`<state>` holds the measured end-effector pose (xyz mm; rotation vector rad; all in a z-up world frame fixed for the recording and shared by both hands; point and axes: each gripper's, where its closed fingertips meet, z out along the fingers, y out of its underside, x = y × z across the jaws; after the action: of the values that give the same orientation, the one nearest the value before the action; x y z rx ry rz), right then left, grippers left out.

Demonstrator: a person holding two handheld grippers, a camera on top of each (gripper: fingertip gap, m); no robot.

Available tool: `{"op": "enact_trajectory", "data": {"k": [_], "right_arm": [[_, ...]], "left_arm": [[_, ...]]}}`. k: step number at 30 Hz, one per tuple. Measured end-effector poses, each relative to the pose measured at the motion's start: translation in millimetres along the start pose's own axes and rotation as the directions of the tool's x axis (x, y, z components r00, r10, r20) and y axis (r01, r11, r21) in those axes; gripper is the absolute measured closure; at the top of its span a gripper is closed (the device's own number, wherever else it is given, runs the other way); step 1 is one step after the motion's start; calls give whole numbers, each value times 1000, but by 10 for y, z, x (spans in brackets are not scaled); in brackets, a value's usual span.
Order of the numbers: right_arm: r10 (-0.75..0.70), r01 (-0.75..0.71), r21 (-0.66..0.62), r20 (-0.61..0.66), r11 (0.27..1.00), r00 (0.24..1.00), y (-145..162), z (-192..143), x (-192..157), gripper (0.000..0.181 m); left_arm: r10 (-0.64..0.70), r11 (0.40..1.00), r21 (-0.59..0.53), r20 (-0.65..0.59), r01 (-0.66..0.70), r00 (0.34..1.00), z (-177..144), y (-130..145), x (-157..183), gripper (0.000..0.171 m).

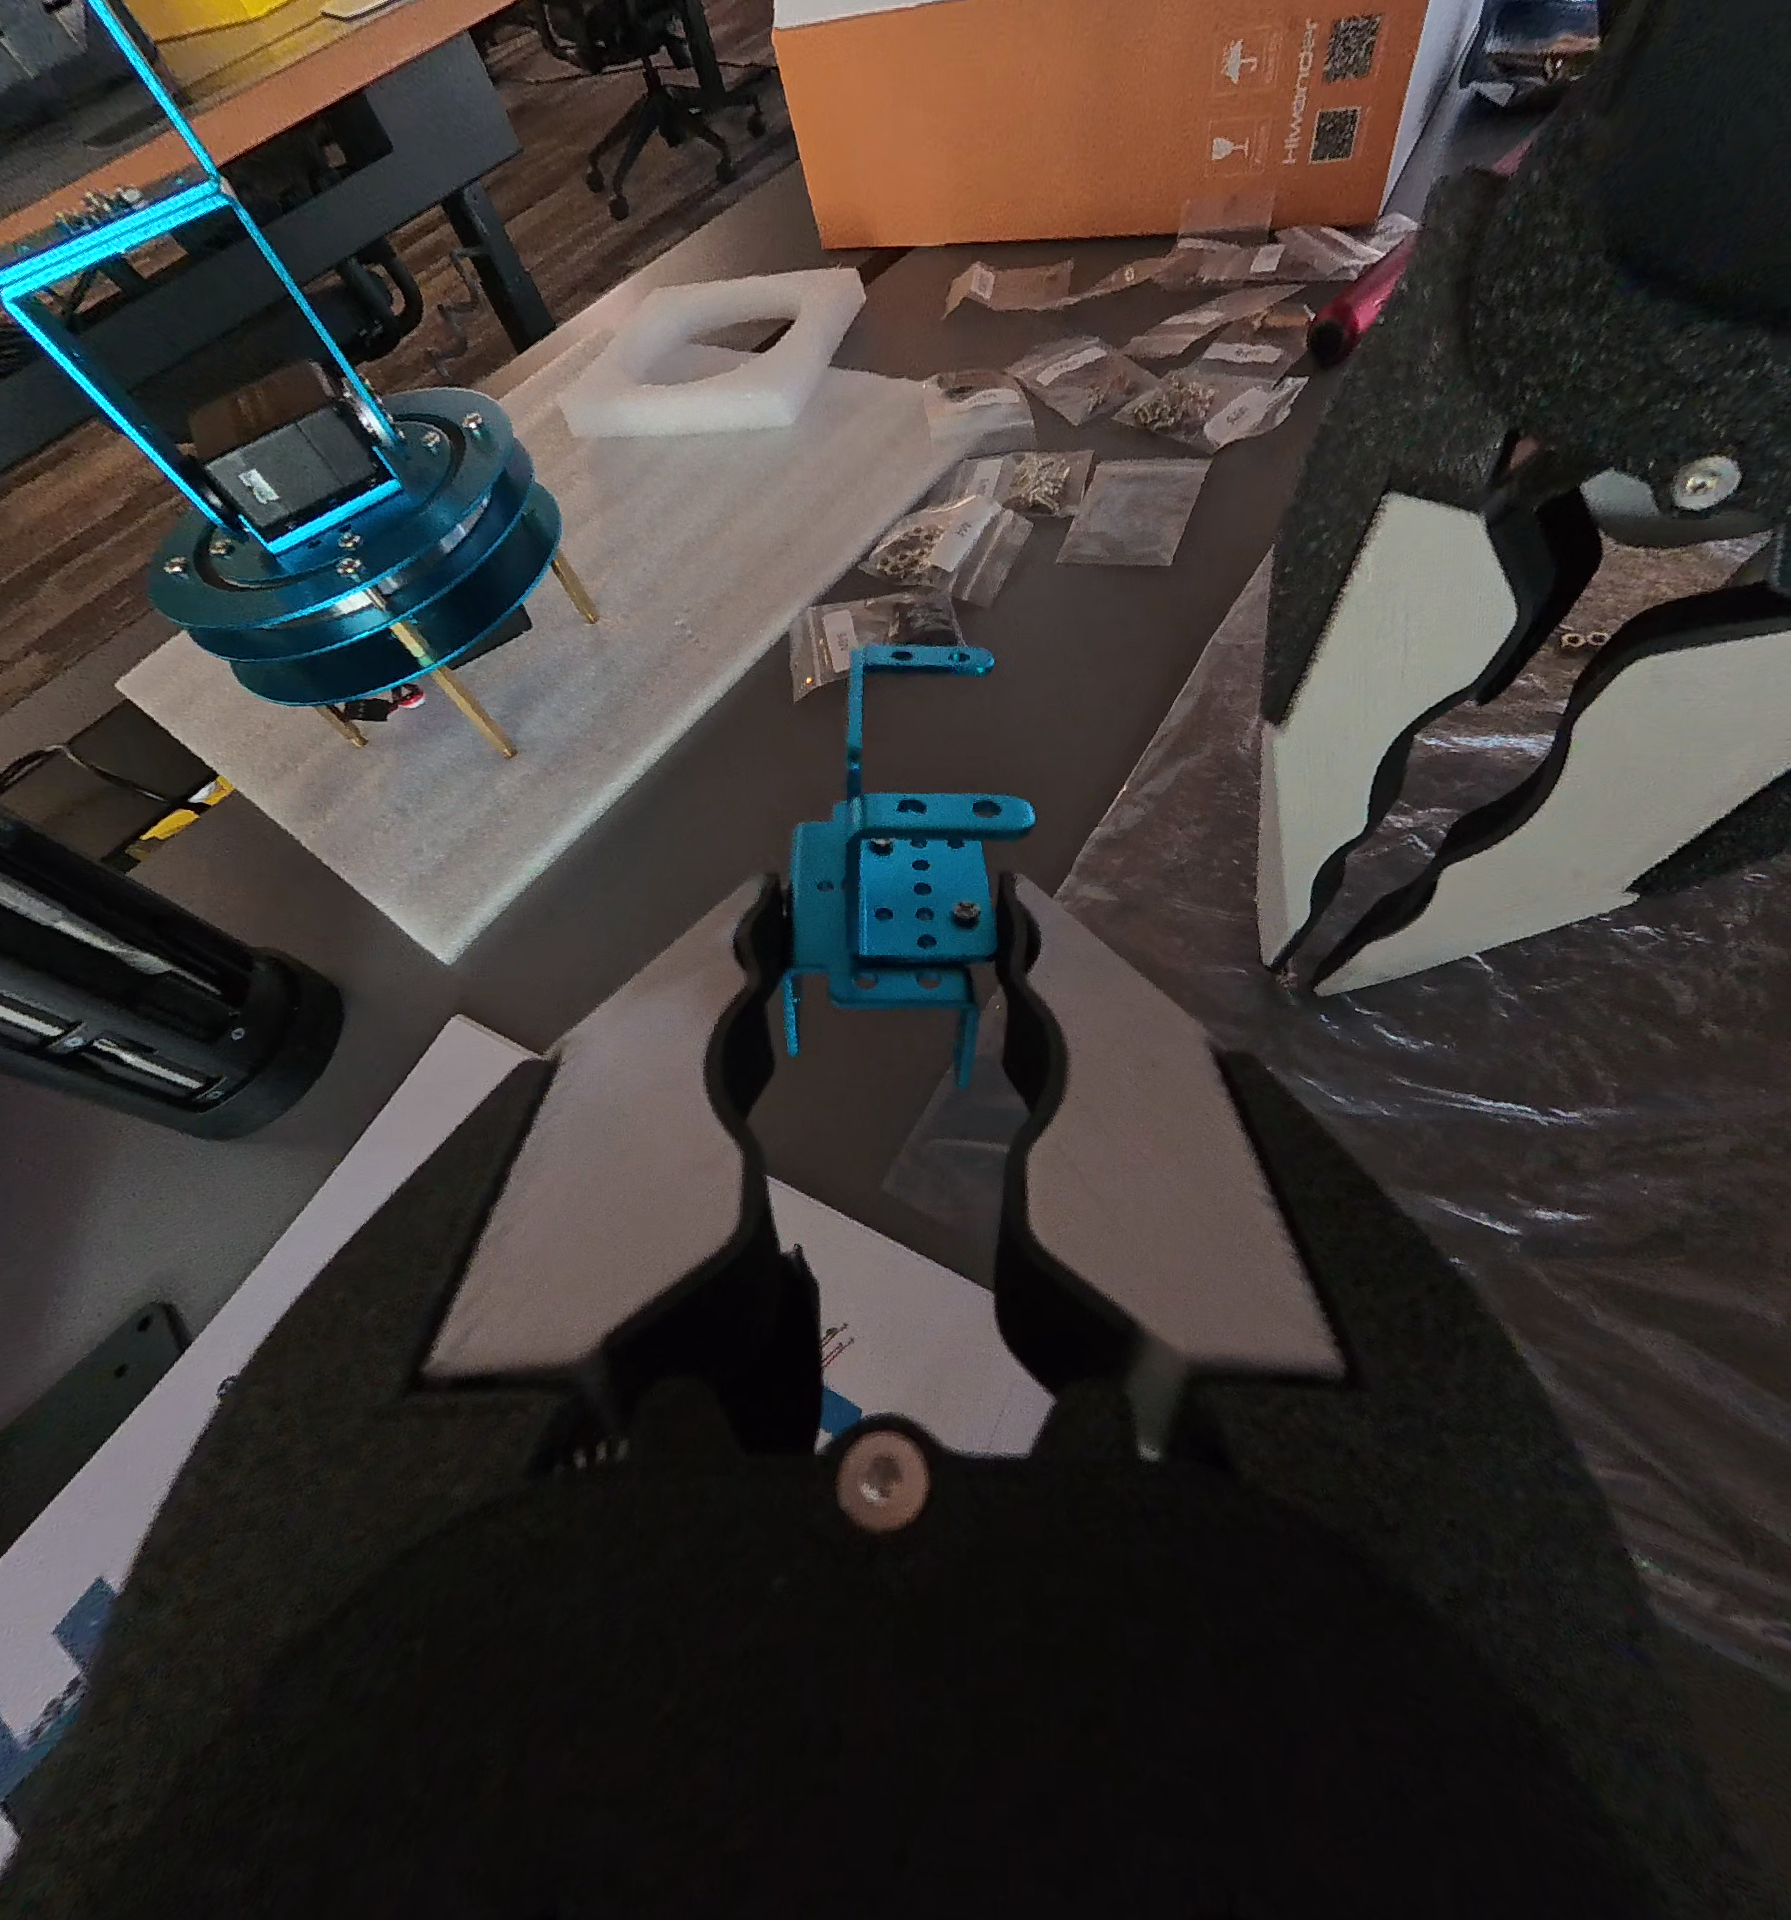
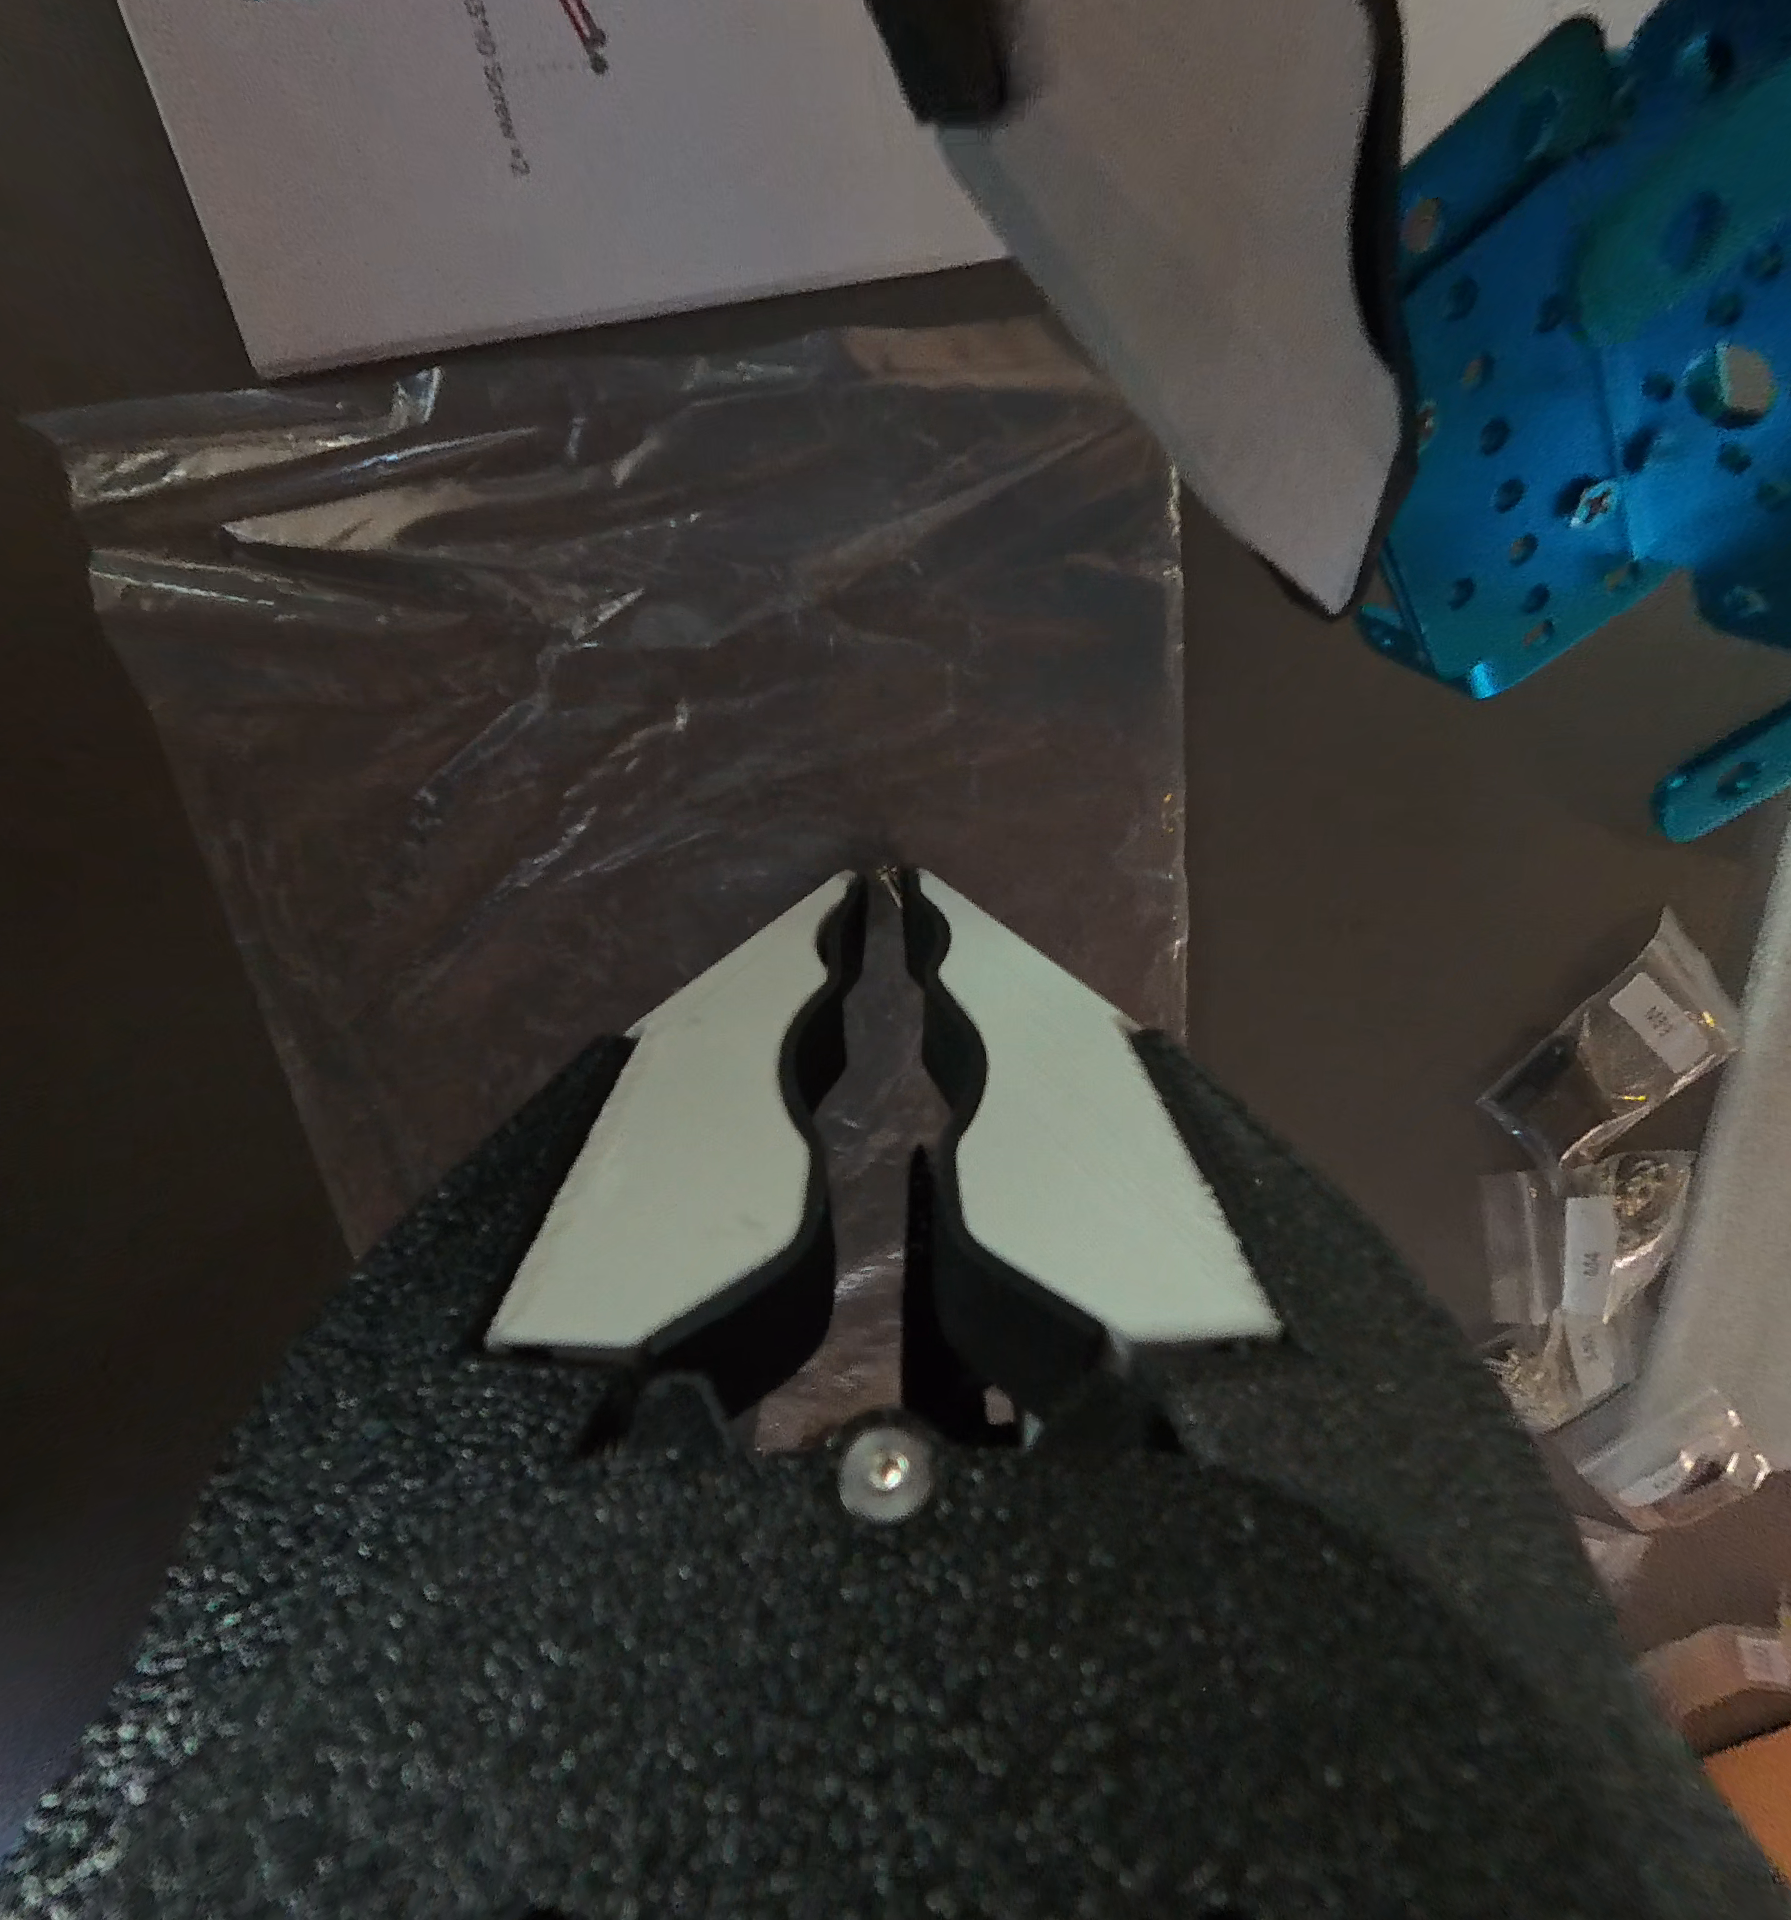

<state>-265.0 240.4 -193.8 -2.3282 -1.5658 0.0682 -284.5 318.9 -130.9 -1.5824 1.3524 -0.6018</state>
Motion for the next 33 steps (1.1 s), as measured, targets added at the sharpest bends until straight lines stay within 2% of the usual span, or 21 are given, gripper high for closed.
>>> {"op": "enact_trajectory", "data": {"k": [17,19,21,23,26,29,30,33], "right_arm": [[-3,4,-23,41,1000,999,-25,18,2,179],[-10,10,20,13,1000,1000,-38,-2,44,179],[57,-60,129,28,990,998,-88,-86,110,179],[185,-214,285,126,934,975,-149,-220,187,180],[317,-472,455,376,756,871,-206,-426,242,181],[362,-622,497,523,606,771,-163,-491,315,181],[364,-660,499,568,561,739,-158,-509,327,181],[335,-753,470,694,460,637,-184,-604,313,181]], "left_arm": [[-8,1000,-7,-22,8,1000,8,15,26,131],[3,1000,8,-33,-2,999,0,-9,46,132],[11,1000,23,-37,-10,999,-9,-36,62,132],[13,1000,26,-35,-12,999,-10,-42,63,132],[-1,999,33,-43,2,999,-2,-42,62,132],[-35,999,38,-79,38,996,11,-34,90,133],[-50,997,47,-99,54,994,10,-42,113,141],[-69,994,67,-156,81,985,10,-64,191,141]]}}
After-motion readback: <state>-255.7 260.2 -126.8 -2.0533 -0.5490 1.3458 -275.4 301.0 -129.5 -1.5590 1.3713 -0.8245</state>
